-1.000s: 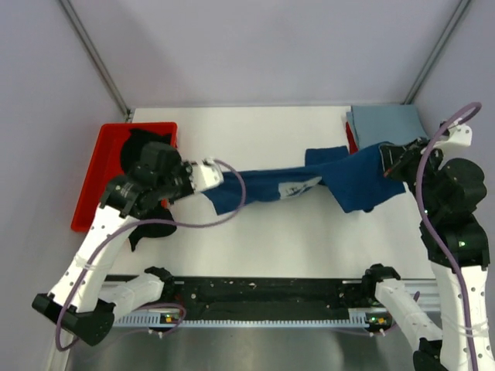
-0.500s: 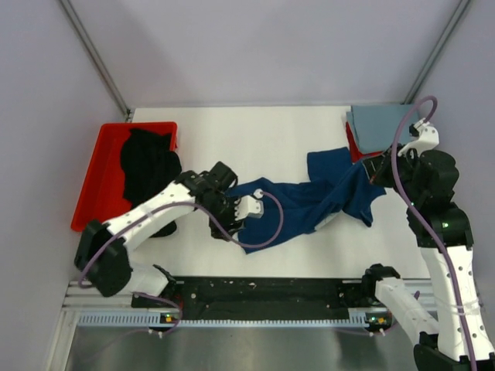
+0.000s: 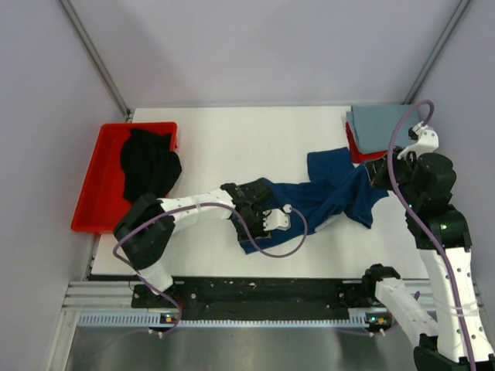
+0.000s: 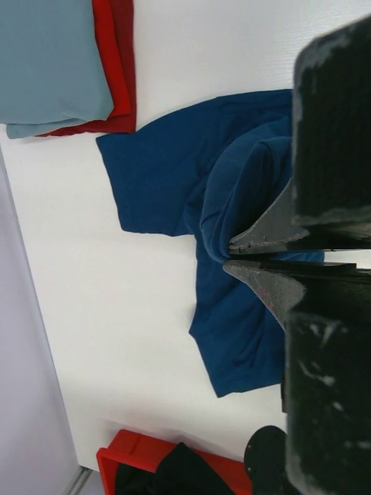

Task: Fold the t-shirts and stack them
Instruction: Flatten out the tshirt

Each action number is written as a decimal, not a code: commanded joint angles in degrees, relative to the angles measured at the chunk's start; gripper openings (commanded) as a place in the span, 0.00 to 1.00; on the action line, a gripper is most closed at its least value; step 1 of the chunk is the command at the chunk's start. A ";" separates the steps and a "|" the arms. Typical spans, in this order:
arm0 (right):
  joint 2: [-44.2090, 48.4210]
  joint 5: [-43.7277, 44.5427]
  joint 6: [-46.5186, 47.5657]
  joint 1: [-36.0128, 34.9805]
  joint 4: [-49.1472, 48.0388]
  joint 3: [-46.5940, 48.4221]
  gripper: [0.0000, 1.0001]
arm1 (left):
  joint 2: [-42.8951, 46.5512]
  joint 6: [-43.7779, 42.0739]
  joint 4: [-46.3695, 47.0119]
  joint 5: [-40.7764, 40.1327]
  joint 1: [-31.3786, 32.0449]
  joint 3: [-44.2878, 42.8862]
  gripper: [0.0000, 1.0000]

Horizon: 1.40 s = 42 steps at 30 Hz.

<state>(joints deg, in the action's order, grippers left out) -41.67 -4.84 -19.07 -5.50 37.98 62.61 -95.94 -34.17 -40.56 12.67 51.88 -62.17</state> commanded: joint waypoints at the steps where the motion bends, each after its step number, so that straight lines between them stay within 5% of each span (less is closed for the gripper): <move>1: 0.63 1.76 0.96 0.22 -1.94 -0.29 0.00 | -2.32 1.30 3.37 -4.48 -0.11 -0.58 0.55; 3: 0.54 1.68 1.05 0.22 -1.94 -0.29 0.00 | -2.85 1.30 3.82 -5.28 -0.20 -0.84 0.51; 10: 1.06 2.03 1.58 0.14 -1.85 -0.91 0.00 | -1.97 0.86 2.85 -5.11 -0.20 -1.55 0.01; 24: 2.38 3.26 3.51 0.14 0.43 3.91 0.00 | 11.55 3.50 -0.40 -18.89 -7.83 -8.31 0.00; 34: 2.21 3.97 6.24 0.22 3.24 22.01 0.00 | 33.26 -5.98 -3.22 -37.87 -14.34 -20.25 0.00; 42: 3.79 -5.87 6.24 0.14 8.16 32.13 0.00 | 41.00 -9.68 -9.72 -47.72 -14.79 -32.57 0.00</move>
<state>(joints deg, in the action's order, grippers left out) -38.83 -4.71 -13.58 -5.50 43.55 90.78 -57.25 -40.42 -47.44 -26.74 37.43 -91.53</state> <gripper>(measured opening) 0.009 0.009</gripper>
